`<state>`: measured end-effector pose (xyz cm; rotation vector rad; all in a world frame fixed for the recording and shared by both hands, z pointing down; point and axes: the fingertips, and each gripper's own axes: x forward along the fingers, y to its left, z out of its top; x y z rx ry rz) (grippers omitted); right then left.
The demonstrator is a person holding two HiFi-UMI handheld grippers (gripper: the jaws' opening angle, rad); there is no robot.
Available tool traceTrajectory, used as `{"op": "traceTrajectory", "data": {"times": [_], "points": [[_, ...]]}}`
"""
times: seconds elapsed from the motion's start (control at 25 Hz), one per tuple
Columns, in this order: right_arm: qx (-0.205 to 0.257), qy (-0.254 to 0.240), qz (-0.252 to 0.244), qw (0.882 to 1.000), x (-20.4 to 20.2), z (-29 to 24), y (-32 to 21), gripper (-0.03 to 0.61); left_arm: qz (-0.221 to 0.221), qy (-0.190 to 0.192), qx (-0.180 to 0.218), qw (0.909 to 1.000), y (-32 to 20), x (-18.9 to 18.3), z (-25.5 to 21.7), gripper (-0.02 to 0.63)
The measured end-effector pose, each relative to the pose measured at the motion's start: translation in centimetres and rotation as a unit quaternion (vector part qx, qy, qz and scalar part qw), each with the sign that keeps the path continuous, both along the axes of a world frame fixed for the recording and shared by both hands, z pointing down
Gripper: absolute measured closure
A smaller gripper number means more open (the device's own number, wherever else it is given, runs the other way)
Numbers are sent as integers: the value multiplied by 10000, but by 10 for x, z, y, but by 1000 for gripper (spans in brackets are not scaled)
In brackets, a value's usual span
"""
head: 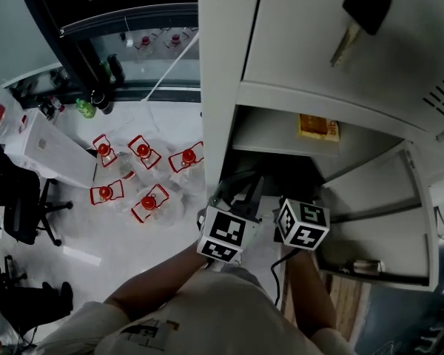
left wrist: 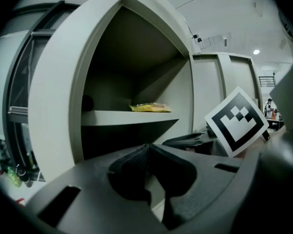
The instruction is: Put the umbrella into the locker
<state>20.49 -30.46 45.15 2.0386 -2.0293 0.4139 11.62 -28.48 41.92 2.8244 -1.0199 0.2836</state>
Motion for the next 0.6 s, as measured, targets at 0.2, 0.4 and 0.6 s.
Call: {"op": "traceTrajectory", "data": {"times": [0.2,0.4,0.6], "points": [[460,27,-142,9988,-8,-42,12,540,-30,86,296,9995,2,-4,-26,606],[1018,164,-296,9942,-19,-91,28,560,-46,199,681,9975,7,-10,-61,606],[1554,381,-749,9843,-42,-143,46,566,13,246,1222,9922,14,-17,-101,606]]}}
